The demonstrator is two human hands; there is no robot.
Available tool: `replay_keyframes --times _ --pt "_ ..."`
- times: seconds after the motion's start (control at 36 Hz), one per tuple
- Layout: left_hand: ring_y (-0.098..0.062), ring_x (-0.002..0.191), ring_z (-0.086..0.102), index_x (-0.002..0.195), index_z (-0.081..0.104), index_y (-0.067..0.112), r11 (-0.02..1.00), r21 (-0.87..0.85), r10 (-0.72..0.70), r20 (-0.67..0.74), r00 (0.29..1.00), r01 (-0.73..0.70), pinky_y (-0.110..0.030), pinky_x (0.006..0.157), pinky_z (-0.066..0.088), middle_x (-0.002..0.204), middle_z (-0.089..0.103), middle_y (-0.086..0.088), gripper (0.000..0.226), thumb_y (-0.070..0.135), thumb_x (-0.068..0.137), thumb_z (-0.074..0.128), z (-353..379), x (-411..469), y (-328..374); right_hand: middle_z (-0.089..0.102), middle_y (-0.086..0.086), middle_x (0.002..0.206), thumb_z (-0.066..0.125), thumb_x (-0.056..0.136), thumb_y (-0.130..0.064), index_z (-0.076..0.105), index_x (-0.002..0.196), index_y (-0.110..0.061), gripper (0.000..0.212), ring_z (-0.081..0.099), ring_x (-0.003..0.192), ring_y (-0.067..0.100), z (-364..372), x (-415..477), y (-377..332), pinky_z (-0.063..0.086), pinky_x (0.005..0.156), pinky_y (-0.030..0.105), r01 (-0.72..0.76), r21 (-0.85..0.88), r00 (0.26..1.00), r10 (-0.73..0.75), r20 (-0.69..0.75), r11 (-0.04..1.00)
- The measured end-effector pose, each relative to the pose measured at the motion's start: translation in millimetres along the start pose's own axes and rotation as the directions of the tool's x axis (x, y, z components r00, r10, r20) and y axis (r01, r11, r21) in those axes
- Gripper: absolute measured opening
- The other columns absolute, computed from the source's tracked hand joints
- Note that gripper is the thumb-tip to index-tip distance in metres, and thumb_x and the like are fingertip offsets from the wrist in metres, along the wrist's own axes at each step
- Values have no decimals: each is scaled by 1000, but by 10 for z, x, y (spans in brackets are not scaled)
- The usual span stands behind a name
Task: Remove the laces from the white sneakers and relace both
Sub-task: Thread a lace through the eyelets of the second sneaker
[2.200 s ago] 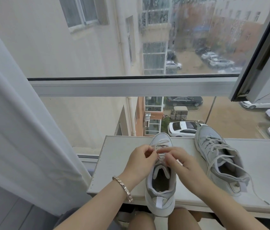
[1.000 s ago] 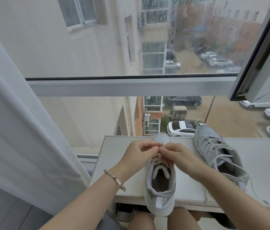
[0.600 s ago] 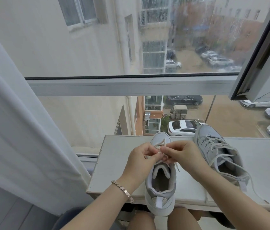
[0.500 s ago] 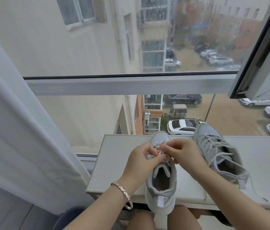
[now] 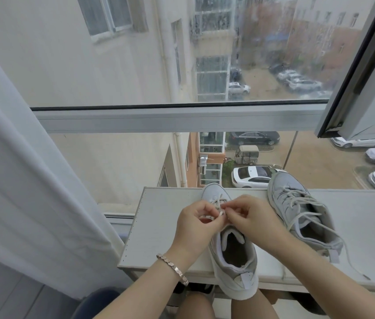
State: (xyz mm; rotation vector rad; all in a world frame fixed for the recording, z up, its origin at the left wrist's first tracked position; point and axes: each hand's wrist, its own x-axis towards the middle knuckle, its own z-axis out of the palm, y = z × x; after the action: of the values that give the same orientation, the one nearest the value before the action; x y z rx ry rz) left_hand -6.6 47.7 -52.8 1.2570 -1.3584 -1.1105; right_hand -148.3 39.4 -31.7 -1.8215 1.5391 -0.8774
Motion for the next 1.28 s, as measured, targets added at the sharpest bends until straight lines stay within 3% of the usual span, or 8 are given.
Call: replay_keyframes --times 0.11,0.28,0.56,0.72,0.83,1.0,1.14,1.28 --pt "-8 60 64 58 60 21 1000 -14 -11 18 1000 11 -19 61 50 67 68 0 28 5 74 76 16 1 16 48 -5 98 62 84 -12 71 101 -13 19 54 72 10 -76 -59 -30 44 70 12 103 -144 992 -91 89 984" --pt "-5 59 60 56 60 28 999 30 27 56 998 -29 -18 60 49 64 65 8 32 8 74 76 -5 6 49 63 8 91 64 81 -7 71 89 1 14 51 79 13 -124 -37 -35 41 74 17 207 -257 975 -178 132 944" --pt "-8 67 67 59 64 22 1000 -21 23 52 998 -22 -17 65 51 67 71 3 28 1 73 76 -25 -7 42 61 -6 53 68 75 3 62 67 -17 23 50 51 8 -90 -75 49 43 55 18 -133 305 991 132 23 943" --pt "-8 64 67 54 68 25 996 -85 -25 39 999 29 -15 63 51 66 72 1 34 -4 72 75 0 9 60 74 -2 78 65 80 6 74 76 -17 24 68 76 10 -195 -85 61 53 68 17 -204 438 966 109 233 876" --pt "-8 69 70 58 73 28 993 -106 -53 72 996 60 -13 66 51 70 73 3 35 -4 73 73 10 -15 83 73 6 84 69 74 10 75 79 -20 31 67 85 24 -142 -107 83 55 81 30 -39 343 993 -3 120 939" --pt "-5 67 68 56 73 25 986 -125 -101 67 993 109 -13 65 50 68 72 2 35 -5 74 72 27 -7 117 69 6 81 73 74 1 75 84 -6 12 62 80 22 -81 -163 159 45 73 23 331 -173 939 -341 -30 927" --pt "-2 66 65 58 71 27 994 -42 -100 -12 995 99 -12 65 50 64 70 8 30 3 76 73 73 -29 122 71 2 83 72 75 -15 69 71 -7 9 66 75 21 -86 -214 151 51 47 23 425 -491 855 -515 -59 761" --pt "-5 77 65 66 73 22 993 53 -98 -137 986 106 -11 69 49 76 70 8 16 8 74 77 111 -81 59 62 2 90 44 89 -27 67 65 -7 38 55 85 22 -127 -256 250 46 69 30 393 -454 869 -484 -101 800"
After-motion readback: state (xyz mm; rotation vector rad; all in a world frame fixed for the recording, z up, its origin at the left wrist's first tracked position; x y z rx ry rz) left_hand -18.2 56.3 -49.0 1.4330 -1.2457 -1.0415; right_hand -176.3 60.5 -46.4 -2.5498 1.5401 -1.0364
